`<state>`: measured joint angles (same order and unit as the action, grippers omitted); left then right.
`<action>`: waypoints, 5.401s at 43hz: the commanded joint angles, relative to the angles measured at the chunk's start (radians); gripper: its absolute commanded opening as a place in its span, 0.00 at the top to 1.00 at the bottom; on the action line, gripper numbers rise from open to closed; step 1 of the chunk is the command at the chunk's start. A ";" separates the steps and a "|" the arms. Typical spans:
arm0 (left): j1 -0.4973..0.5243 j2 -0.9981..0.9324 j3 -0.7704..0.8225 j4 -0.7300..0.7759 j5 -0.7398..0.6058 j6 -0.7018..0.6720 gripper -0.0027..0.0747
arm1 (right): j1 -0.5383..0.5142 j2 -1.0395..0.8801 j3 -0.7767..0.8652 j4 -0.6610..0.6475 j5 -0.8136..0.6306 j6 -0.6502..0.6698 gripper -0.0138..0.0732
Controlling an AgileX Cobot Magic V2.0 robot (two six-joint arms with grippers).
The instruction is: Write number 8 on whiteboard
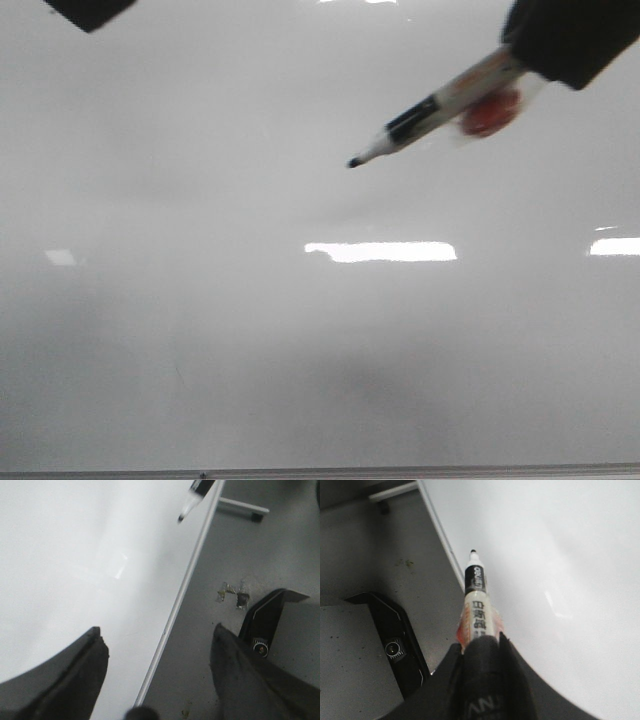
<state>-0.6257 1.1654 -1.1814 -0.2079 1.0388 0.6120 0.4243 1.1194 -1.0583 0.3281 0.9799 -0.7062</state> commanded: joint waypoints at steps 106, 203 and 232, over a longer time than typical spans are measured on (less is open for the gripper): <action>0.305 -0.215 0.198 -0.253 -0.197 -0.031 0.40 | -0.098 0.330 0.005 0.070 -0.640 0.247 0.91; -0.243 0.224 -0.085 -0.476 -0.159 0.366 0.82 | -0.023 -0.152 0.099 0.240 0.131 -0.305 0.63; -0.009 0.006 -0.116 0.251 -0.087 -0.466 0.83 | -0.023 -0.199 0.046 -0.169 0.132 0.150 0.21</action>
<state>-0.6823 1.2506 -1.2859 -0.0487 0.9794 0.2537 0.4014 0.9323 -0.9776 0.1646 1.1436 -0.5691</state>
